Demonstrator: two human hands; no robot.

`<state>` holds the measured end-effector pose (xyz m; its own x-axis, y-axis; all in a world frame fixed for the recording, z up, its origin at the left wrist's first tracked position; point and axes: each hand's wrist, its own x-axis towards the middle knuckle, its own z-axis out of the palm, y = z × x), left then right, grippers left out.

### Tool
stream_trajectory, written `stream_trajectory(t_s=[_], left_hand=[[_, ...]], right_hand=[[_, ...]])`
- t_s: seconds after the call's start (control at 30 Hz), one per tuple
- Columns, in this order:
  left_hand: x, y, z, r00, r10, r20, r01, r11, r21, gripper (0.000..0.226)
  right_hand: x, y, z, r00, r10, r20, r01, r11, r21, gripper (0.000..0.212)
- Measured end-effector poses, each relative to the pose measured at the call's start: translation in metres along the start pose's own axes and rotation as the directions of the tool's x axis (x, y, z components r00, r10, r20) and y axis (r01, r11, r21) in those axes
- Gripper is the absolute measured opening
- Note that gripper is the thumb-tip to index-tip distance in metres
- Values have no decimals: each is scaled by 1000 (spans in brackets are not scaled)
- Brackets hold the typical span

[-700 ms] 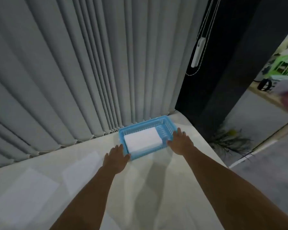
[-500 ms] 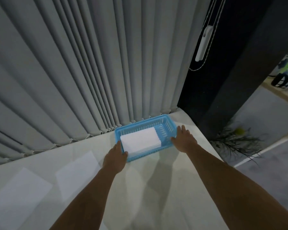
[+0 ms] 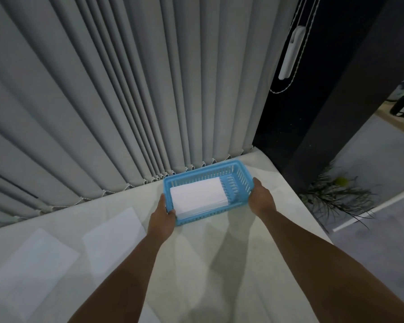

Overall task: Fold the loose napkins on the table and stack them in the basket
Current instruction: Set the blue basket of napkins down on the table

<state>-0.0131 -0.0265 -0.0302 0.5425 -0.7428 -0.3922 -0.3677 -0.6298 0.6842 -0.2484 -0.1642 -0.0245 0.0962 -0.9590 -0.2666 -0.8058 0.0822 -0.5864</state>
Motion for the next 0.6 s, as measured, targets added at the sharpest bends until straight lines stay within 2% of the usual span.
stream_trajectory(t_s=[0.23, 0.4, 0.6], left_hand=[[-37, -21, -22, 997, 46, 69, -48, 999, 20, 62], [-65, -56, -41, 975, 141, 173, -156, 985, 78, 61], [-93, -83, -51, 941, 232, 245, -253, 966, 60, 60]], right_hand=[[-87, 5, 3, 997, 24, -73, -14, 991, 134, 8], [-175, 26, 30, 982, 104, -158, -64, 969, 239, 18], [-251, 47, 63, 952, 222, -211, -158, 946, 284, 26]])
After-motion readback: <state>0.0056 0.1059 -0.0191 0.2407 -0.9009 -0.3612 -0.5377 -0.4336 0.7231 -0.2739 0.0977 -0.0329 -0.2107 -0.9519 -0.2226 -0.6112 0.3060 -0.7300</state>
